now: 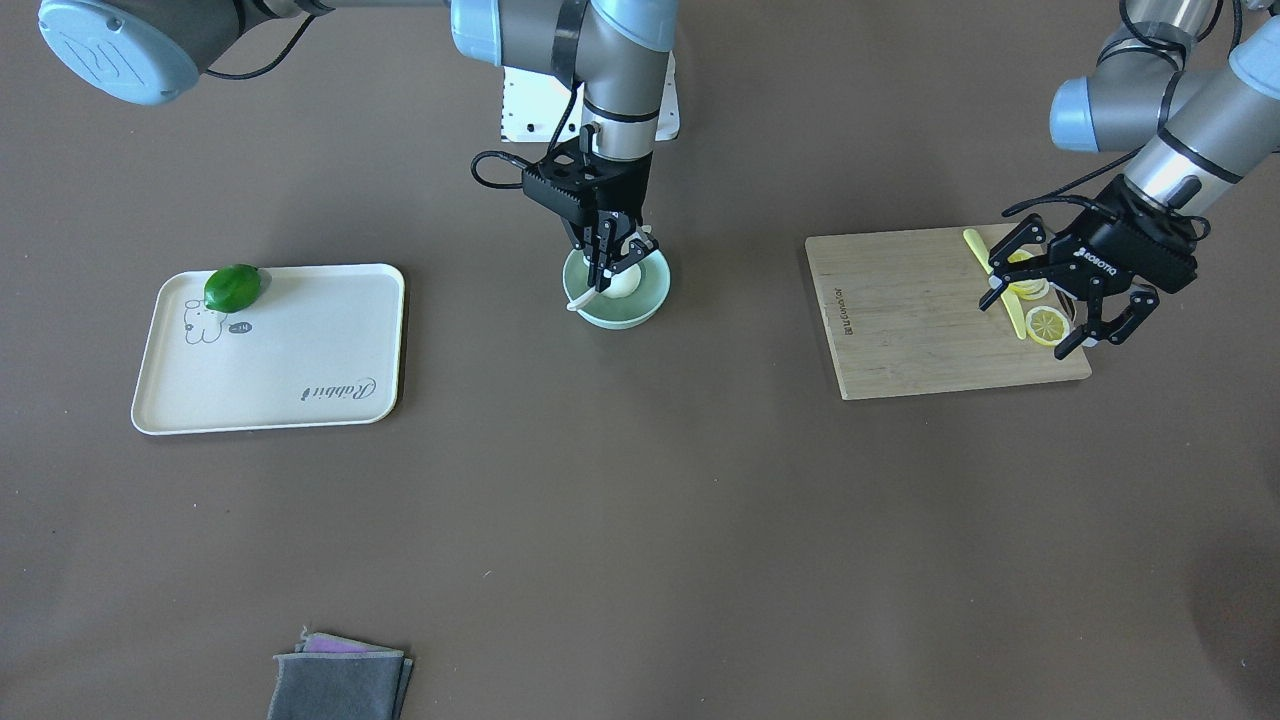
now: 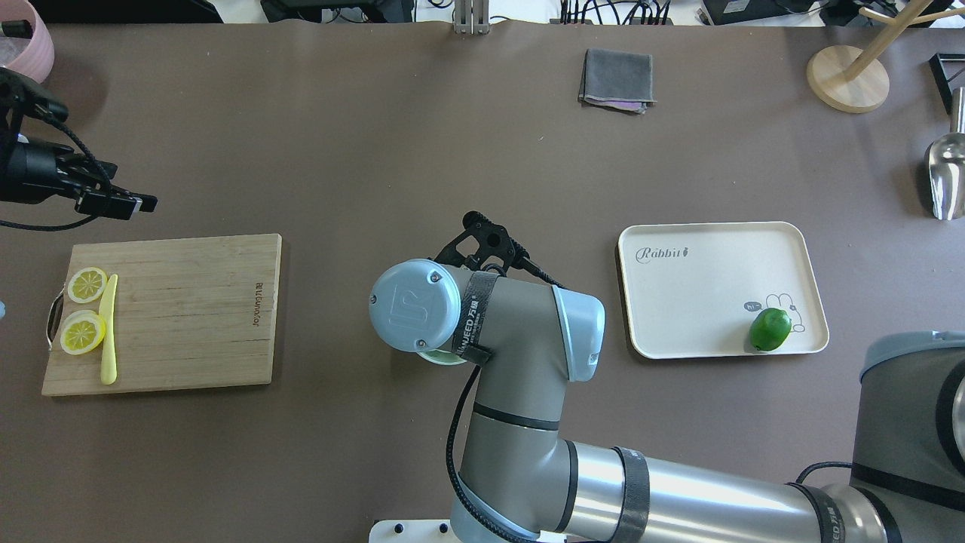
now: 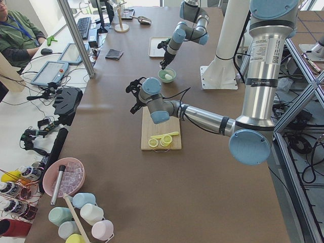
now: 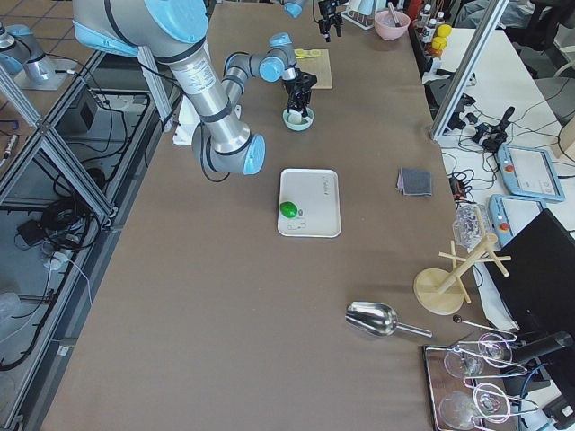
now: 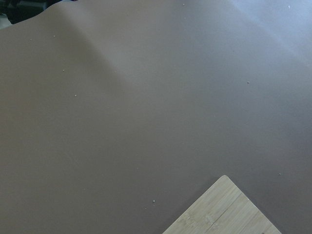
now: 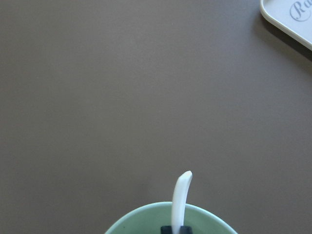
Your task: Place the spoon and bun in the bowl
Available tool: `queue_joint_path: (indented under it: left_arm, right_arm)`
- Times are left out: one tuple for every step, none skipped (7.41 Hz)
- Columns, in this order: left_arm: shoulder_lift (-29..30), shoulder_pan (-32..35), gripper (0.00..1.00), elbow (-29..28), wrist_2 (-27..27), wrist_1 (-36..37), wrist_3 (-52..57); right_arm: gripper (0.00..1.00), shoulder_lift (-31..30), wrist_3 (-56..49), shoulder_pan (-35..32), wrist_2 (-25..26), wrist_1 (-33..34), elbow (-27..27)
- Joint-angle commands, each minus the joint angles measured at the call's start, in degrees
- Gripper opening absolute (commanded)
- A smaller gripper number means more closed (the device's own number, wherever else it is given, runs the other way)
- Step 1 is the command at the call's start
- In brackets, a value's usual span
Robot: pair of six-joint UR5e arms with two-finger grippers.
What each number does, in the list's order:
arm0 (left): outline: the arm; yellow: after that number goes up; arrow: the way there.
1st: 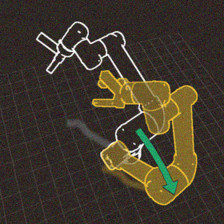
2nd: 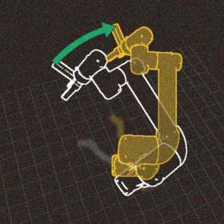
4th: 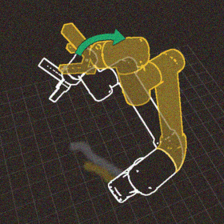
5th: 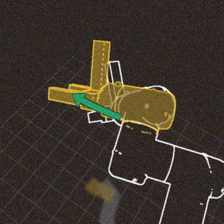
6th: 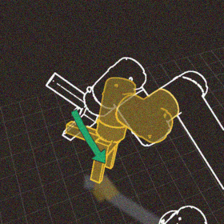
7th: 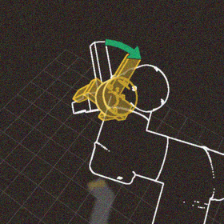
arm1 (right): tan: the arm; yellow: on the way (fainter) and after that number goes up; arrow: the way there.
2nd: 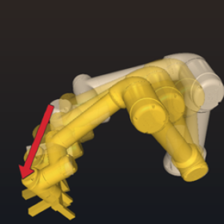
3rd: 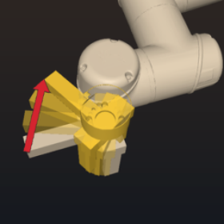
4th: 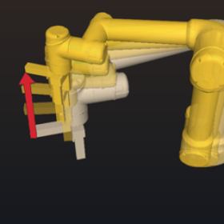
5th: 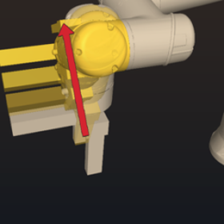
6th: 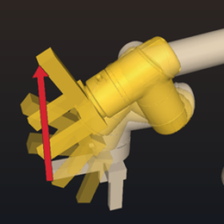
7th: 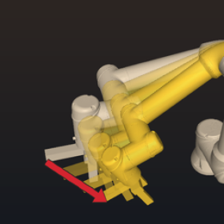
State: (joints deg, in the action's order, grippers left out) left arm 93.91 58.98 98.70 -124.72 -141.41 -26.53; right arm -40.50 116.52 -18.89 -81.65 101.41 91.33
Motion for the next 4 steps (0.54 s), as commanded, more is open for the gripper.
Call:
queue_joint_path:
  left_arm:
    - [-0.56, 0.0, 0.97, -0.08, 0.0, -1.05, -0.02]
    - [-0.65, 0.0, 0.97, -0.17, 0.0, -1.32, -0.1]
    - [-0.65, 0.0, 0.97, -0.17, 0.0, -1.33, -0.1]
    - [-0.65, 0.0, 0.97, -0.17, 0.0, -1.33, -0.1]
  right_arm:
    - [0.0, -0.45, -1.72, -0.53, 0.36, 0.02, -0.01]
    - [0.0, -0.8, -1.82, -0.53, 0.44, -0.07, 0.08]
    - [0.78, -1.07, -1.91, -0.45, 1.23, -0.07, 0.17]
    - [1.0, -1.59, -3.56, -0.45, 2.71, 0.1, 0.69]
